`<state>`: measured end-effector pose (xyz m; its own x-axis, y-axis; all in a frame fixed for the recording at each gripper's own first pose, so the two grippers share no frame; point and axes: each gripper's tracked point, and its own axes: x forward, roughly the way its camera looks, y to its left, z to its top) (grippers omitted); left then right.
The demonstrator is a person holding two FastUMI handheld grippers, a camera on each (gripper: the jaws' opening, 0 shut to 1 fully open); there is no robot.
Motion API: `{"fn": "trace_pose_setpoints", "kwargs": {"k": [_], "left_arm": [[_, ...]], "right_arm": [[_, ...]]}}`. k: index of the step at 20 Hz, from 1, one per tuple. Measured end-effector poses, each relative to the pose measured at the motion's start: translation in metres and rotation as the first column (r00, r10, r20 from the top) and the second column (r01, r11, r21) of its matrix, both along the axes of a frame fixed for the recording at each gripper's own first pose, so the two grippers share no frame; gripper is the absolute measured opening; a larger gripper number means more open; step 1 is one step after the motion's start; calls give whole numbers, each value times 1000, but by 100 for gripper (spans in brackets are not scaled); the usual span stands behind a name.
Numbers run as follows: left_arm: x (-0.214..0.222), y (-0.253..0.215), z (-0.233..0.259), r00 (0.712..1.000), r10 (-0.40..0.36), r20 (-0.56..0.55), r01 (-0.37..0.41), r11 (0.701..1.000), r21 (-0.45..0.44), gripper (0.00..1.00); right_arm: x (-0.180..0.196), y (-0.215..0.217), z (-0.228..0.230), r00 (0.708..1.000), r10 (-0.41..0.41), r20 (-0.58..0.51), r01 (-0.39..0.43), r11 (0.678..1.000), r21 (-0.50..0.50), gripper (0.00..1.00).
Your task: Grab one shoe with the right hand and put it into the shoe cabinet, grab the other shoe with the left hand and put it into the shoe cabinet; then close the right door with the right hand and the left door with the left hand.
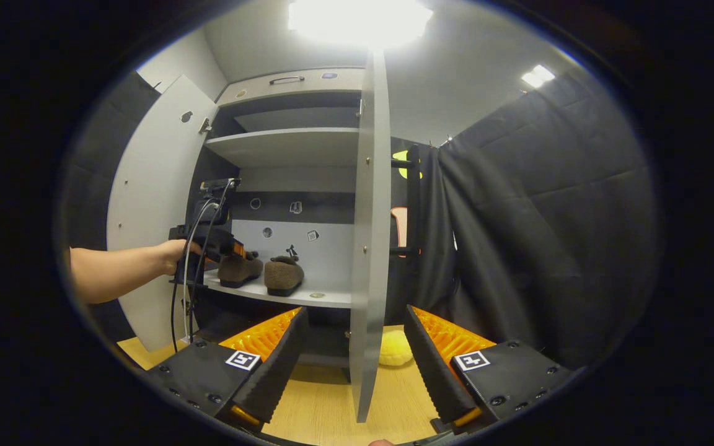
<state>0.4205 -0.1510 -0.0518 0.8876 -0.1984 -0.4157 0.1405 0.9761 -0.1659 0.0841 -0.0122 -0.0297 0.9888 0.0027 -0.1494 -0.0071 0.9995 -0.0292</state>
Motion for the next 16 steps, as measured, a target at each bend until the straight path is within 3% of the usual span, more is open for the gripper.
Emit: {"fn": "trace_pose_setpoints", "kwargs": {"k": [1, 7, 10, 16], "left_arm": [[-6, 3, 4, 1000, 1, 9, -1, 1000, 13, 96], [-63, 3, 46, 995, -48, 89, 48, 999, 1, 95], [-100, 3, 67, 989, -70, 134, 71, 997, -8, 100], [-176, 24, 98, 976, -69, 206, 77, 997, -31, 100]], "right_arm": [[-1, 2, 2, 1000, 5, 3, -5, 1000, 0, 97], [-14, 16, 15, 999, 44, 25, -44, 999, -3, 97], [-20, 25, 21, 997, 69, 36, -69, 998, 2, 97], [-31, 46, 33, 991, 125, 56, -126, 992, 13, 98]]}}
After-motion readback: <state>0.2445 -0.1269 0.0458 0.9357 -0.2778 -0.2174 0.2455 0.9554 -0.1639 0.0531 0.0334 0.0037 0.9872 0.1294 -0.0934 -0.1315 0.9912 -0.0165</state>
